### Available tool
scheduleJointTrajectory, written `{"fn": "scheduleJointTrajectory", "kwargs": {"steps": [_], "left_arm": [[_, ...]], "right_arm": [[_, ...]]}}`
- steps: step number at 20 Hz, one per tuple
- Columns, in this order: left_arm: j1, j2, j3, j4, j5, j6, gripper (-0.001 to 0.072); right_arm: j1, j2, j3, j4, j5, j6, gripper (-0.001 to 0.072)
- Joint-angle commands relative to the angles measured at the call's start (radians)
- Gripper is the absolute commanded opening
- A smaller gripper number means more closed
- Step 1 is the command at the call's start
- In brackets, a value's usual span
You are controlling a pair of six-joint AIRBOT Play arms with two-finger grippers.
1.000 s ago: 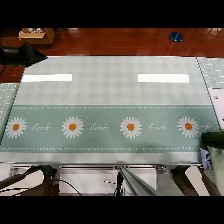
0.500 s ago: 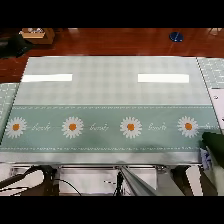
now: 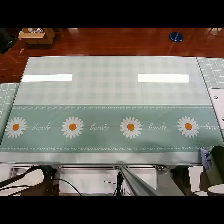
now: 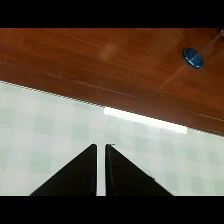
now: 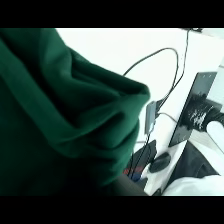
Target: Fold the shirts.
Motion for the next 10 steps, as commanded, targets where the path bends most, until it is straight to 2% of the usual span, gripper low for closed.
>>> {"fn": "scheduleJointTrajectory", "kwargs": {"steps": [1,2,3,4,8,9,10], "left_arm": [[0.008,0.000,0.000,0.000,0.014,0.001,0.0101],[0.009,0.000,0.000,0.000,0.015,0.000,0.0101],[0.009,0.000,0.000,0.000,0.015,0.001,0.0101],[0.009,0.000,0.000,0.000,0.015,0.001,0.0101],[0.008,0.000,0.000,0.000,0.014,0.000,0.0101],[0.008,0.000,0.000,0.000,0.013,0.000,0.0101],[0.008,0.000,0.000,0.000,0.012,0.000,0.0102]], "right_arm": [[-0.029,0.000,-0.005,0.001,-0.092,-0.016,0.0040],[-0.029,0.000,-0.005,0.017,-0.111,-0.019,0.0190],[-0.029,0.001,-0.005,0.019,-0.129,-0.021,0.0408],[-0.029,0.000,-0.005,0.009,-0.141,-0.026,0.0484],[-0.023,0.001,-0.002,0.027,-0.208,-0.006,0.0473],[-0.003,0.000,0.010,0.102,-0.270,0.001,0.0435],[0.038,0.000,0.035,0.233,-0.364,-0.001,0.0354]]}}
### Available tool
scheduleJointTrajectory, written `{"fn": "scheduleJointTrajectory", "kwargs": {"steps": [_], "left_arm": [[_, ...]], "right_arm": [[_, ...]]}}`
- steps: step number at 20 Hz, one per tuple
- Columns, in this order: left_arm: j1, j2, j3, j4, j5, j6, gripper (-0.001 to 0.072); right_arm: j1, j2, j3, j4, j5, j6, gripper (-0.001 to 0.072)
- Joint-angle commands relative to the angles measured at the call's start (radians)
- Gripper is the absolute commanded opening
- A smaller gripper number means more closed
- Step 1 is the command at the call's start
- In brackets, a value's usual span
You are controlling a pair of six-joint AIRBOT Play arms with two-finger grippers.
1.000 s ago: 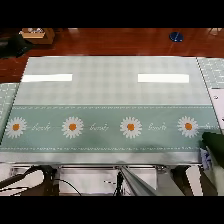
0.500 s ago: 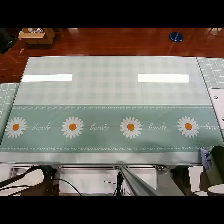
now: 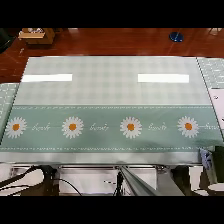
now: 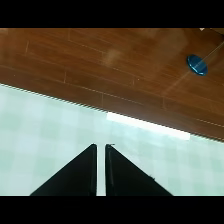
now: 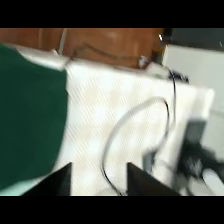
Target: Fold the shirts.
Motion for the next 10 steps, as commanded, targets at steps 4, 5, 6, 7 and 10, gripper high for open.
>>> {"fn": "scheduleJointTrajectory", "kwargs": {"steps": [4,5,6,7,10], "left_arm": [[-0.062,-0.011,0.000,-0.001,-0.095,0.169,0.0413],[-0.103,-0.020,0.000,0.000,-0.143,0.174,0.0412],[-0.158,-0.034,0.000,0.000,-0.190,0.174,0.0394],[-0.221,-0.054,0.000,0.002,-0.222,0.174,0.0375],[-0.430,-0.137,0.000,0.204,-0.293,0.058,0.0375]], "right_arm": [[0.333,-0.050,0.153,1.087,-0.527,-0.082,0.0299],[0.442,-0.093,0.183,1.303,-0.481,-0.172,0.0299],[0.579,-0.148,0.216,1.418,-0.421,-0.241,0.0299],[0.717,-0.199,0.242,1.413,-0.380,-0.251,0.0299],[1.138,-0.352,0.274,1.075,-0.316,-0.113,0.0299]]}}
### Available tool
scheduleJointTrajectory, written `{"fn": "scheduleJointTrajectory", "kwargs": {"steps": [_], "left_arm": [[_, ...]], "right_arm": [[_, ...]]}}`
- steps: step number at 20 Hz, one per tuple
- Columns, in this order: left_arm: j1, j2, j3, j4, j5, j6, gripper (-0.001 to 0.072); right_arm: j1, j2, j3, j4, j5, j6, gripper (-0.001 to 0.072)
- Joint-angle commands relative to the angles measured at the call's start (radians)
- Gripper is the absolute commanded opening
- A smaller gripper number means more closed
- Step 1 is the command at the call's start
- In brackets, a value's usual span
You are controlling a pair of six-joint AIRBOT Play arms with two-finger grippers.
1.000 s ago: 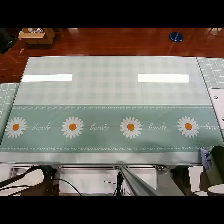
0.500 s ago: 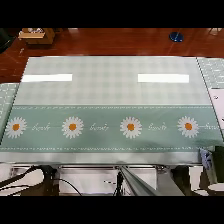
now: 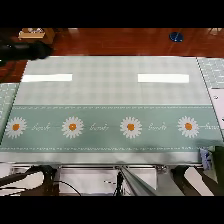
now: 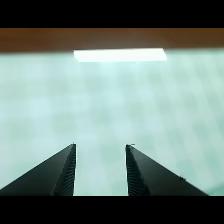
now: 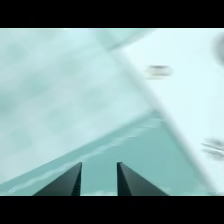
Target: Fold the shirts.
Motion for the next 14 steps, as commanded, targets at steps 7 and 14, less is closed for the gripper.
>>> {"fn": "scheduleJointTrajectory", "kwargs": {"steps": [7,14], "left_arm": [[-0.507,-0.146,0.000,0.773,-0.444,-0.443,0.0409],[-0.545,-0.146,0.000,0.770,-0.477,-0.443,0.0400]], "right_arm": [[0.838,-0.251,0.044,-0.463,0.299,0.233,0.0299],[0.859,-0.242,0.044,-0.466,0.312,0.280,0.0299]]}}
